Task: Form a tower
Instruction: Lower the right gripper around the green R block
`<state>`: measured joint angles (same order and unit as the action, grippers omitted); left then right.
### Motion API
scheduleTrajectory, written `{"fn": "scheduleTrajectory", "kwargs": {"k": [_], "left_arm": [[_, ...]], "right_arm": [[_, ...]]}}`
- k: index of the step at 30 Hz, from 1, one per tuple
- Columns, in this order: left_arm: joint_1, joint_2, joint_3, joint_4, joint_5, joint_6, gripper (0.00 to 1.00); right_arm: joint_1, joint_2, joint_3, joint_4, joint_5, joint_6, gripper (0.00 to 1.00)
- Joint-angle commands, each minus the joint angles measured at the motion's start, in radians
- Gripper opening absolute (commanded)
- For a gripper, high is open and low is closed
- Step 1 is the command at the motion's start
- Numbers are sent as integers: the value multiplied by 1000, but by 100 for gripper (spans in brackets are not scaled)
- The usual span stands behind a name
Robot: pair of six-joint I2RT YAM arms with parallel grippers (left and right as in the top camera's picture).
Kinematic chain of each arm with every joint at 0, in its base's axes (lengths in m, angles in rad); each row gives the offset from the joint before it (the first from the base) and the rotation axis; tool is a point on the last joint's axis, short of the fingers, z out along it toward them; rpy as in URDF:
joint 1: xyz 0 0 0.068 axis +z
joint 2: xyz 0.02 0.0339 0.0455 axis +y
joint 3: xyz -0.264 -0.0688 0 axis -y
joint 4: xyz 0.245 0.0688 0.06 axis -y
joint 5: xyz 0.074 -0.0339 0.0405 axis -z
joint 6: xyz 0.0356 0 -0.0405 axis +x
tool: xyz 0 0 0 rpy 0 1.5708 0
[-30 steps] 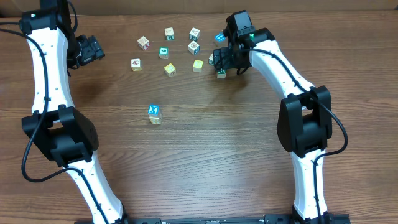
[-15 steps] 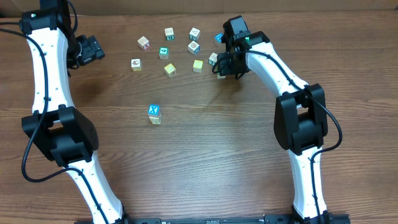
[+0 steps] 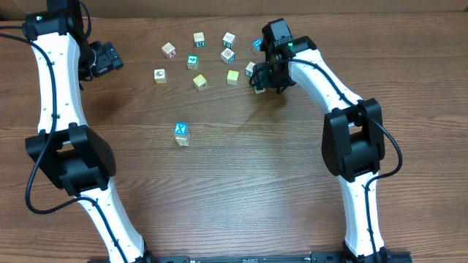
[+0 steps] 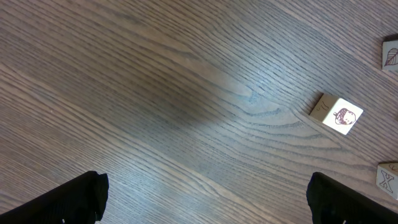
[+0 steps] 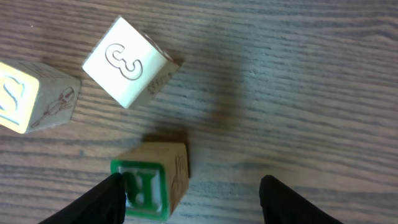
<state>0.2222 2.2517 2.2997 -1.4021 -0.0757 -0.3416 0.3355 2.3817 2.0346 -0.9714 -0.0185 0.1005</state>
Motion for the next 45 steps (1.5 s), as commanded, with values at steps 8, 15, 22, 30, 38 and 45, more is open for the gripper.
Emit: {"fn": "scheduleTrajectory", "kwargs": {"k": [8,15,22,30,38,45], "left_arm": [[-9,-6,12,0,-2,-10,100],[-9,-6,12,0,-2,-10,100],[-9,-6,12,0,-2,-10,100],[-9,-6,12,0,-2,-11,100],[-9,-6,12,0,-2,-10,100],[-9,-6,12,0,-2,-10,100]], "right_arm": [[9,8,95,-57,9,-5,69],[11,9,83,-45,-14,-5,75],[11,9,32,-9,-13,-5,72],[11,9,31,-4,-13,-5,60],[11,9,31,0,-14,-4,47],[11,9,31,-8,-49,-5,56]]}}
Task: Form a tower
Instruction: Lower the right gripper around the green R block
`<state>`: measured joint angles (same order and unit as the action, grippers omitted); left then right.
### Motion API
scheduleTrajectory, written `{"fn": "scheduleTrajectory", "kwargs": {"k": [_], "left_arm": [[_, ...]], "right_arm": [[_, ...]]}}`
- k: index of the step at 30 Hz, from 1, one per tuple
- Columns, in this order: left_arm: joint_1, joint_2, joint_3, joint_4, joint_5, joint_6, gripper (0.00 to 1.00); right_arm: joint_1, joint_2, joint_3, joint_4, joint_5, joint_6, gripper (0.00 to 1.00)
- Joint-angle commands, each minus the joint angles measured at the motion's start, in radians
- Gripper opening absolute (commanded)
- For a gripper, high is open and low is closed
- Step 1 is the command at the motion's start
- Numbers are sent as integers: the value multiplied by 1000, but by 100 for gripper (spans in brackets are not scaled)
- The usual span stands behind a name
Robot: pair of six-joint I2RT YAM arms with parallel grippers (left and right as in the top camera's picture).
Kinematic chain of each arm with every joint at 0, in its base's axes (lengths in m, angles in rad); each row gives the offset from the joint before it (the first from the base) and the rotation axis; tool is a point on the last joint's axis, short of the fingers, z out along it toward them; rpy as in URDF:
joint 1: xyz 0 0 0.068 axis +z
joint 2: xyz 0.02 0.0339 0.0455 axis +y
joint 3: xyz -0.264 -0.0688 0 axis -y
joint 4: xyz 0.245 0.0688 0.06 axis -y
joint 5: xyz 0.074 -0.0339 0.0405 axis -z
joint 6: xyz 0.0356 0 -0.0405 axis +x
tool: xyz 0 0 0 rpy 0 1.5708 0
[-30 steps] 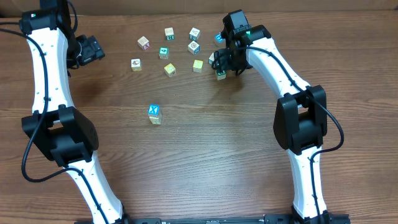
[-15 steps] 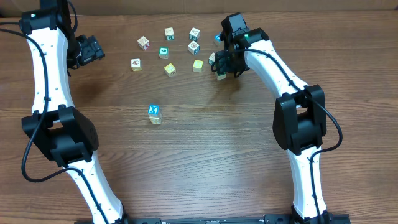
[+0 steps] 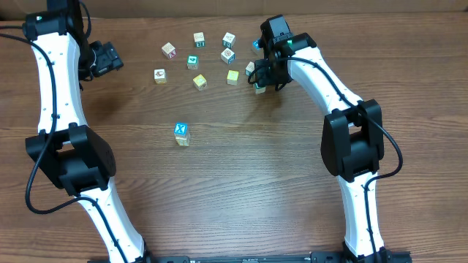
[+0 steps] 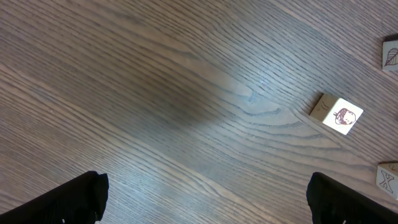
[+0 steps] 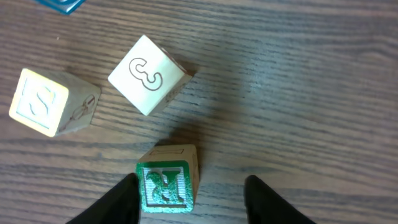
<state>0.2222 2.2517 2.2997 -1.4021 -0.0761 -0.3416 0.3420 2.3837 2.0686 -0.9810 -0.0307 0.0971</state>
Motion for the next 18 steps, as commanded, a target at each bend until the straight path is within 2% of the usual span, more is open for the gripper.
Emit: {"fn": "scheduleTrajectory", "kwargs": {"k": [1,13,18], "left_arm": [[-9,-6,12,0,-2,-10,100],[-9,-6,12,0,-2,-10,100],[-9,-6,12,0,-2,-10,100]], "right_arm": [[5,7,-3,0,-57,-1,57],[6,8,-70,31,-74,-28,64],[6,8,-76,66,-59,-27,55]]}}
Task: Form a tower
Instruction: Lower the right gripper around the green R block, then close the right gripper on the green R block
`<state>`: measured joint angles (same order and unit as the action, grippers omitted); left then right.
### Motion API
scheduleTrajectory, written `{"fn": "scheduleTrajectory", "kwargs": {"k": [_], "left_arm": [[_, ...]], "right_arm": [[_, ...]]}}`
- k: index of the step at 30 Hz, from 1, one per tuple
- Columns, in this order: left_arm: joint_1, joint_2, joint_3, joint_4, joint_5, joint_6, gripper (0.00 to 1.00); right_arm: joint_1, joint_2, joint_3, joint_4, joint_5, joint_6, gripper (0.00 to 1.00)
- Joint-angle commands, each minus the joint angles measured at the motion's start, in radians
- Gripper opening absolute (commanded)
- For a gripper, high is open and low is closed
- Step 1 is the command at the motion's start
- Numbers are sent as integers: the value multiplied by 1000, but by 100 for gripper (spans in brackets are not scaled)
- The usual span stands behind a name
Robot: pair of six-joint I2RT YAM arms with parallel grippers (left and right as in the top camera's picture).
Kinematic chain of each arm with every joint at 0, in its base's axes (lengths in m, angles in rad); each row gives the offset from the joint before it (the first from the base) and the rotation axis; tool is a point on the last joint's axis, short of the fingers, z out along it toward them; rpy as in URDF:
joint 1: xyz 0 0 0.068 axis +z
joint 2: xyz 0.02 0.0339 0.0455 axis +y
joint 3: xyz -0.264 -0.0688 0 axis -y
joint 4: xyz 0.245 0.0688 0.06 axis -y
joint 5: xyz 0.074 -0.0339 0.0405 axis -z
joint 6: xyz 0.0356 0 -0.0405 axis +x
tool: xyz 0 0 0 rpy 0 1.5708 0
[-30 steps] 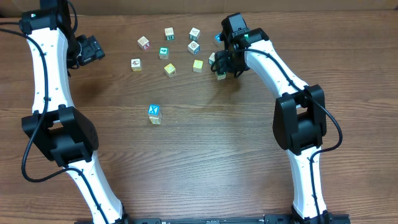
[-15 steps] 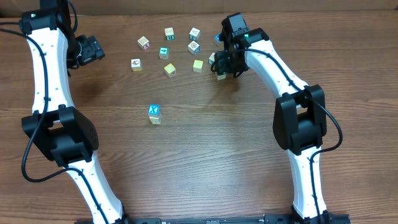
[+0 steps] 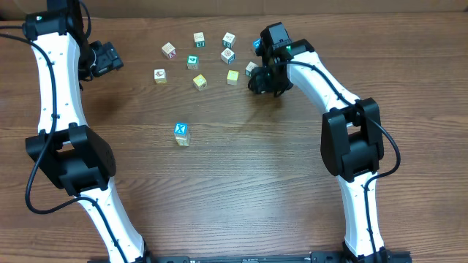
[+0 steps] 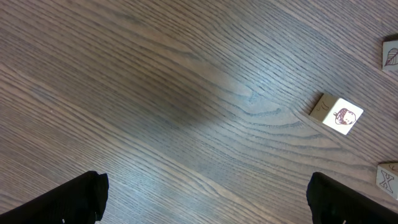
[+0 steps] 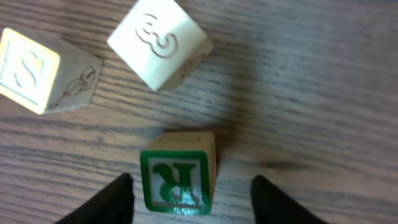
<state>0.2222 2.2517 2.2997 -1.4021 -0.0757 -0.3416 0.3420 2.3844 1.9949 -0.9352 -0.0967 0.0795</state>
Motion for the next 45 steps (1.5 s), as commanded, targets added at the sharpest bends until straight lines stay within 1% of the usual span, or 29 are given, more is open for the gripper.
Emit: {"fn": "scheduleTrajectory", "kwargs": {"k": [1,8,15,17,21,22,25,34,37,39,42,45], "left_arm": [[-9,-6,12,0,-2,-10,100],[-9,-6,12,0,-2,-10,100],[-9,-6,12,0,-2,-10,100],[-9,-6,12,0,-2,-10,100],[-9,-6,12,0,-2,-10,100],[-9,-6,12,0,-2,-10,100],[-9,-6,12,0,-2,-11,100],[-9,-6,12,0,-2,-10,100],[-9,-6,12,0,-2,-10,100],[-9,-6,12,0,-2,-11,100],[-9,-6,12,0,-2,-10,100],[-9,-6,12,0,-2,-11,100]], "right_arm": [[6,7,-2,32,9,-10,54],[6,7,-5,50,4,-10,53],[11,7,-47,82,6,-10,53],[10,7,-47,95,9,-10,49],[11,6,-45,119,8,-10,51],[11,6,-45,120,8,-10,54],[11,6,-44,120,9,-10,55],[12,6,-10,111,12,-10,53],[13,6,-8,107,39,-10,49],[13,6,-8,95,56,-12,49],[18,6,-5,92,64,-67,49],[37,6,4,85,129,-80,50]]}}
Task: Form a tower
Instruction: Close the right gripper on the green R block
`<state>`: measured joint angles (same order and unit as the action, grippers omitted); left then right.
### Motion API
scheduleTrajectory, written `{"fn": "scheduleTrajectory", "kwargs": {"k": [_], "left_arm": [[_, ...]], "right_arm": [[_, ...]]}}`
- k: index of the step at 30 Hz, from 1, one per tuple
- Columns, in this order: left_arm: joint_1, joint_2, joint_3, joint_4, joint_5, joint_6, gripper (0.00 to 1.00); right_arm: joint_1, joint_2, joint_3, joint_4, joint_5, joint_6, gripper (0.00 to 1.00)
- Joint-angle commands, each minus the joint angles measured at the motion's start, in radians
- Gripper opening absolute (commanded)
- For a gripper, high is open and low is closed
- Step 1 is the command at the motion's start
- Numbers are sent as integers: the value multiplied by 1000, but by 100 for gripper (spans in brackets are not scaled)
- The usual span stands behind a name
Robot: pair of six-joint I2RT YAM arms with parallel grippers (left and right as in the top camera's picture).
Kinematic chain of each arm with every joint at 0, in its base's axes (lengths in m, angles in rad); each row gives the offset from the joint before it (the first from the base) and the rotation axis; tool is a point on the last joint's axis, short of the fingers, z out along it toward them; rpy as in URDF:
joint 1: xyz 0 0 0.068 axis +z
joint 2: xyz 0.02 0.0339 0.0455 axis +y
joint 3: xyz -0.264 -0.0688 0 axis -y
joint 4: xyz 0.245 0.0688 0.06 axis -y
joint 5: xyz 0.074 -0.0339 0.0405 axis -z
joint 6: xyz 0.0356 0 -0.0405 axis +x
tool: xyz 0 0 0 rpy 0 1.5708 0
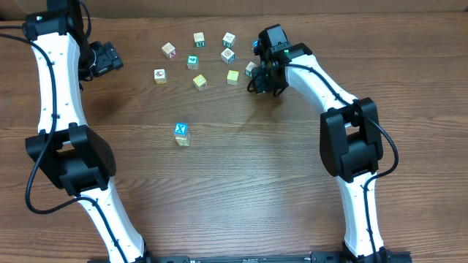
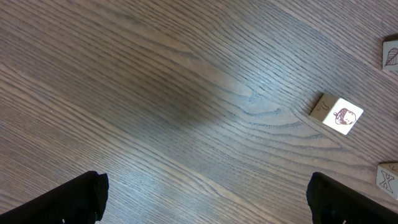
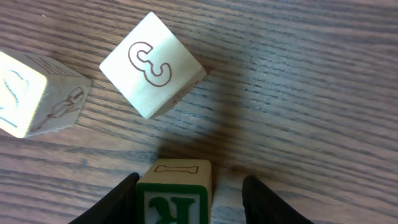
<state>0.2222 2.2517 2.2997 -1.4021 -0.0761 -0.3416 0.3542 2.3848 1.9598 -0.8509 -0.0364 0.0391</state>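
Note:
A wooden block with a green R face (image 3: 175,198) stands on the table between the fingers of my right gripper (image 3: 189,202). The left finger (image 3: 119,200) lies against it and the right finger (image 3: 266,200) stands apart, so the jaws are open. In the overhead view this gripper (image 1: 262,80) covers the block. A blue X block (image 1: 181,129) sits on top of a tan block (image 1: 183,140) at mid table. My left gripper (image 2: 205,205) hangs open over bare wood at the far left (image 1: 110,58).
A white block marked 3 (image 3: 152,65) and a yellow-faced block (image 3: 37,93) lie just beyond the R block. Several more loose blocks are scattered along the back (image 1: 199,62). A block with a face drawing (image 2: 336,114) lies ahead of the left gripper.
The right gripper has come closer to the table and further round the R block, whose side now rests against the left finger. The left arm has not moved.
The right gripper first hovered open with the R block turned askew by its left finger. Then the block stood squarely between the open fingers, and it has stayed there as the gripper came down around it. The two-block stack and the left arm stayed still.

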Motion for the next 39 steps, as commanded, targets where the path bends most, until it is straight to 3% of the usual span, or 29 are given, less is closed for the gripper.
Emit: {"fn": "scheduleTrajectory", "kwargs": {"k": [1,23,39], "left_arm": [[-9,-6,12,0,-2,-10,100],[-9,-6,12,0,-2,-10,100],[-9,-6,12,0,-2,-10,100]], "right_arm": [[34,5,39,1,91,-47,50],[66,5,47,10,141,-48,50],[65,3,107,-72,115,-44,50]]}}
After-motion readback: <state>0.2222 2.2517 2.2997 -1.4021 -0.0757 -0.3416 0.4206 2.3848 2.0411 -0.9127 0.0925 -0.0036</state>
